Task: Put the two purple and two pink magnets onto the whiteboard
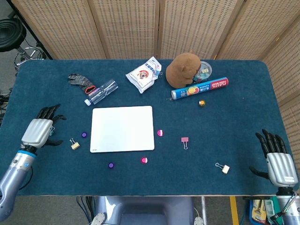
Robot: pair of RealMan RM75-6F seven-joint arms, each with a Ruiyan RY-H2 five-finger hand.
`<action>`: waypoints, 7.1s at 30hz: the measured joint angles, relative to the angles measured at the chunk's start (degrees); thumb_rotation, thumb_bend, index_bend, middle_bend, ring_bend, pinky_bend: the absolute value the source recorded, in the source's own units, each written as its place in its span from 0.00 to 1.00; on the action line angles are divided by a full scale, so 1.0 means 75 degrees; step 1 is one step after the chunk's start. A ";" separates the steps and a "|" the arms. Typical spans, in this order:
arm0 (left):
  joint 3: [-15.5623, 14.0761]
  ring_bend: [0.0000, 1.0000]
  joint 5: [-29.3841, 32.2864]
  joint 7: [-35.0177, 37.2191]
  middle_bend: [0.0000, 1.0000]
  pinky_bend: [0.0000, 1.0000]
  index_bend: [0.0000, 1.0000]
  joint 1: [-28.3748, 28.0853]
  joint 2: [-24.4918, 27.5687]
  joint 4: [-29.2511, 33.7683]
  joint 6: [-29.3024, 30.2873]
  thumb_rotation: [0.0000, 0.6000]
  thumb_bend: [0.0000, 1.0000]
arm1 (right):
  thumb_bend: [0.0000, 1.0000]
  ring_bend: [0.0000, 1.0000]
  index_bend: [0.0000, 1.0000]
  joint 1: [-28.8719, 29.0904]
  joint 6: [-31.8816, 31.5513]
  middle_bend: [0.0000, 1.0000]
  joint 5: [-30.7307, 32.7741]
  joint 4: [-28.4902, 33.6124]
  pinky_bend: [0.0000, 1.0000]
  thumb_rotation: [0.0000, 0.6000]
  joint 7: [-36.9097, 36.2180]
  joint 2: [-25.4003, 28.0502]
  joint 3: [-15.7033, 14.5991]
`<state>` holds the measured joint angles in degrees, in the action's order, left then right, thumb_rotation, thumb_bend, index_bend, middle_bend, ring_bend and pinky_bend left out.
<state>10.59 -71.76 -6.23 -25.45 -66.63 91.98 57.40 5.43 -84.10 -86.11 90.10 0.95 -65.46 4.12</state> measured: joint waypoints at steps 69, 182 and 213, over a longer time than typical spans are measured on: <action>-0.0215 0.00 0.2960 -0.1555 0.00 0.00 0.44 -0.1456 -0.2672 -0.2076 -0.1008 1.00 0.29 | 0.00 0.00 0.00 0.0152 0.0639 0.00 0.0464 -0.0041 0.00 1.00 -0.0476 0.0199 -0.0015; -0.2154 0.00 -0.2281 -0.1091 0.00 0.00 0.36 -0.1044 -0.1551 0.0339 0.0103 1.00 0.30 | 0.00 0.00 0.00 0.0242 0.1068 0.00 0.0786 -0.0015 0.00 1.00 -0.0553 0.0236 -0.0044; -0.1943 0.00 -0.1547 -0.2261 0.00 0.00 0.38 -0.0924 -0.2584 -0.0081 -0.0296 1.00 0.31 | 0.00 0.00 0.00 0.0256 0.1143 0.00 0.0823 -0.0001 0.00 1.00 -0.0647 0.0276 -0.0052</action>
<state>-3.99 -83.37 -23.19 -32.38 -86.01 91.37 55.18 7.34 -75.52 -79.94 90.09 -3.90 -63.39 3.73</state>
